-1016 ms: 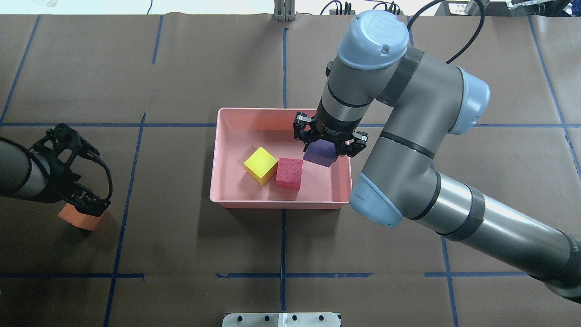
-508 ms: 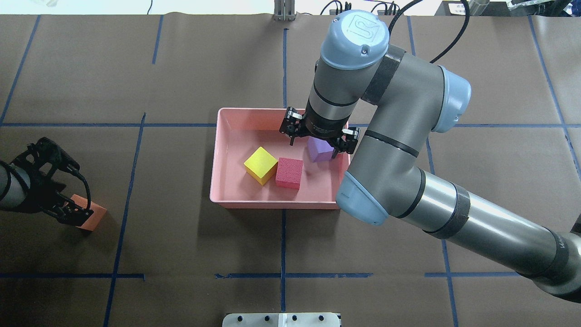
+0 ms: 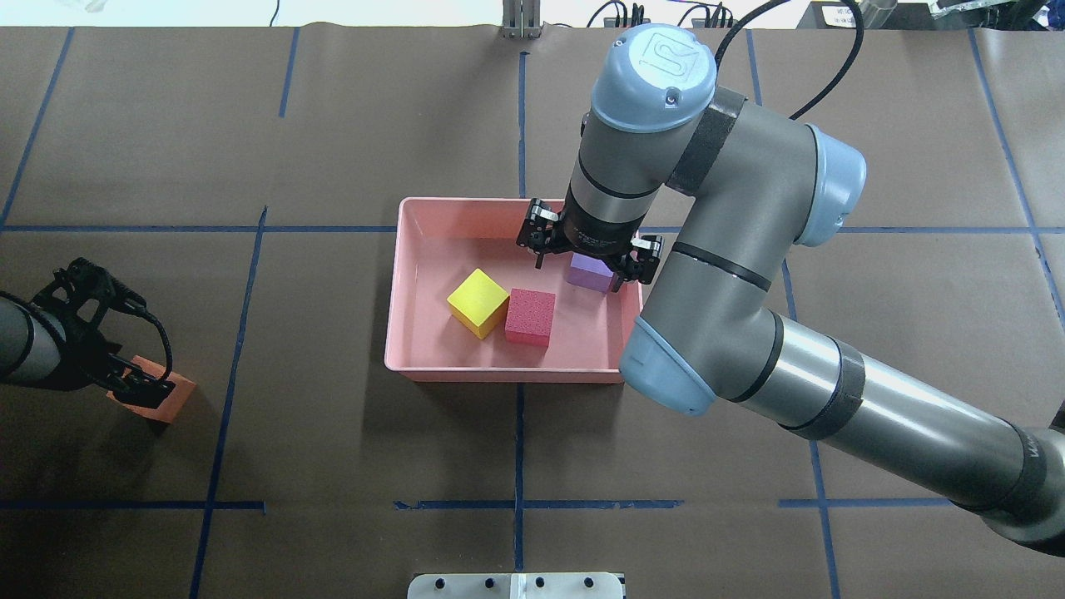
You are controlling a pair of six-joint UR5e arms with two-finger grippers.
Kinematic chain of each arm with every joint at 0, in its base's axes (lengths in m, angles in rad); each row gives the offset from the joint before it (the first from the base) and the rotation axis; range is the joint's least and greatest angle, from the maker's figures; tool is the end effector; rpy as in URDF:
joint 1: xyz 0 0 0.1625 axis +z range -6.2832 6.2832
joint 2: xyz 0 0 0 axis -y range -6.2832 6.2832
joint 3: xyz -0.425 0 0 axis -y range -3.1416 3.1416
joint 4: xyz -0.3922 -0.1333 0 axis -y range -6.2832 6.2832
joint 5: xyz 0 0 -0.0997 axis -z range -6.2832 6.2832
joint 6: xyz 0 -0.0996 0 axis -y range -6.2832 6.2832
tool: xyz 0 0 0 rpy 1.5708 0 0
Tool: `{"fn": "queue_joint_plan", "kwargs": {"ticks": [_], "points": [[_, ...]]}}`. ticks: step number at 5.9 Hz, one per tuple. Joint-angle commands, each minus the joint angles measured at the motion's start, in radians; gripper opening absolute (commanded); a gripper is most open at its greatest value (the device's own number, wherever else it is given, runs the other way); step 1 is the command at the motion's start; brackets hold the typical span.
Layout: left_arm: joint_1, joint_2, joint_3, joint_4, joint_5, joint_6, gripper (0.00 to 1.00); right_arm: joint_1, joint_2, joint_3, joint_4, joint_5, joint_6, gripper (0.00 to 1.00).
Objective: Place blocks into pink bin with both arms
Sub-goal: 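Carry the purple cube to the bin while the left gripper grasps the orange cube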
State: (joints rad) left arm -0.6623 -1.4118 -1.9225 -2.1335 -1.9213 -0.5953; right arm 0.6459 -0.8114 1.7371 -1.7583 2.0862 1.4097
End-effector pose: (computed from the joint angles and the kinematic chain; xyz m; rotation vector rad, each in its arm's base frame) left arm 0.2974 -0.3576 0.5068 0.3205 0.7598 0.4277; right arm -0.4768 -0.4648 0.1544 -0.1691 -0.8578 0.2635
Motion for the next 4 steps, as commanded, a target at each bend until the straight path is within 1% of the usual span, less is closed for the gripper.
{"fn": "queue_joint_plan", "kwargs": {"ticks": [1,2,3,4], "points": [[0.003,-0.004,0.032,-0.006,-0.001,-0.018,1.00,0.000,-0.011,0.004,0.000,0.000,0.000,1.00],[0.006,-0.007,0.046,-0.006,-0.002,-0.018,0.95,-0.002,-0.012,0.009,0.000,-0.002,-0.003,1.00],[0.006,-0.022,0.065,-0.005,-0.002,-0.018,0.77,0.000,-0.011,0.012,0.000,0.000,-0.030,1.00],[0.006,-0.032,0.078,-0.005,-0.005,-0.018,0.68,0.000,-0.014,0.016,-0.001,0.000,-0.038,1.00]]}}
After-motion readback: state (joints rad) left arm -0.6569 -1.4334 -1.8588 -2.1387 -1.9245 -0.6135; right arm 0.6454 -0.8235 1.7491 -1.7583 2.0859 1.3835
